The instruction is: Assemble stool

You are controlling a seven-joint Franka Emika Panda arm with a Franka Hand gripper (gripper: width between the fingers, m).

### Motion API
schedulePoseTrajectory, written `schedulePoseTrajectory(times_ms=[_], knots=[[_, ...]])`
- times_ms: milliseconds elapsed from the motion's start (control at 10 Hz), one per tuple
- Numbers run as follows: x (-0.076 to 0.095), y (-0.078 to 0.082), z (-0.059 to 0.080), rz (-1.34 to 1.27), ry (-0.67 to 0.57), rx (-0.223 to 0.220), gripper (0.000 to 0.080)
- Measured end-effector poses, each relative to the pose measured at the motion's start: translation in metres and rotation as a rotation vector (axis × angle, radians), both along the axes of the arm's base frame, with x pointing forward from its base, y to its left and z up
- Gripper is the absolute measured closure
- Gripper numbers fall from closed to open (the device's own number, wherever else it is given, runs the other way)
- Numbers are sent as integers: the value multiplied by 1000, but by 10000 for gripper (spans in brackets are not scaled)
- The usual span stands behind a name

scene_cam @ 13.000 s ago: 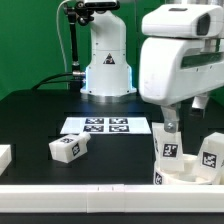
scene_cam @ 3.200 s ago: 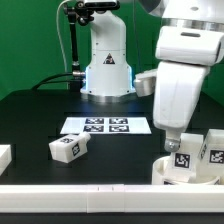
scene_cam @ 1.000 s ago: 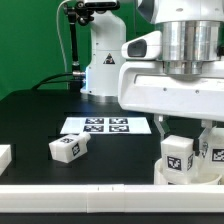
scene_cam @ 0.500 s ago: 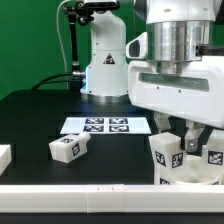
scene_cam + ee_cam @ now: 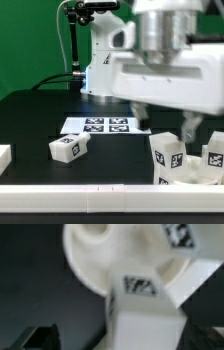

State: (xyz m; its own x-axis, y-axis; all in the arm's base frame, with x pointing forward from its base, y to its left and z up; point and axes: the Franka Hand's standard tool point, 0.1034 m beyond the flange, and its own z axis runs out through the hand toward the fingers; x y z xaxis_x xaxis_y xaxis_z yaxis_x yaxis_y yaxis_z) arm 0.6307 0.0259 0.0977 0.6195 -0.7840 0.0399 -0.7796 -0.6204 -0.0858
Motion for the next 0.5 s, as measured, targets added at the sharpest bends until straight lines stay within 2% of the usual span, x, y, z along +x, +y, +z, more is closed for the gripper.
schedulePoseTrajectory(times_ms=[200,300,500], knots=[[-6,-41,9,79,-6,-17,154],[-6,-53,8,58,-1,-22,151],[-6,-47,7,72,0,-21,151]])
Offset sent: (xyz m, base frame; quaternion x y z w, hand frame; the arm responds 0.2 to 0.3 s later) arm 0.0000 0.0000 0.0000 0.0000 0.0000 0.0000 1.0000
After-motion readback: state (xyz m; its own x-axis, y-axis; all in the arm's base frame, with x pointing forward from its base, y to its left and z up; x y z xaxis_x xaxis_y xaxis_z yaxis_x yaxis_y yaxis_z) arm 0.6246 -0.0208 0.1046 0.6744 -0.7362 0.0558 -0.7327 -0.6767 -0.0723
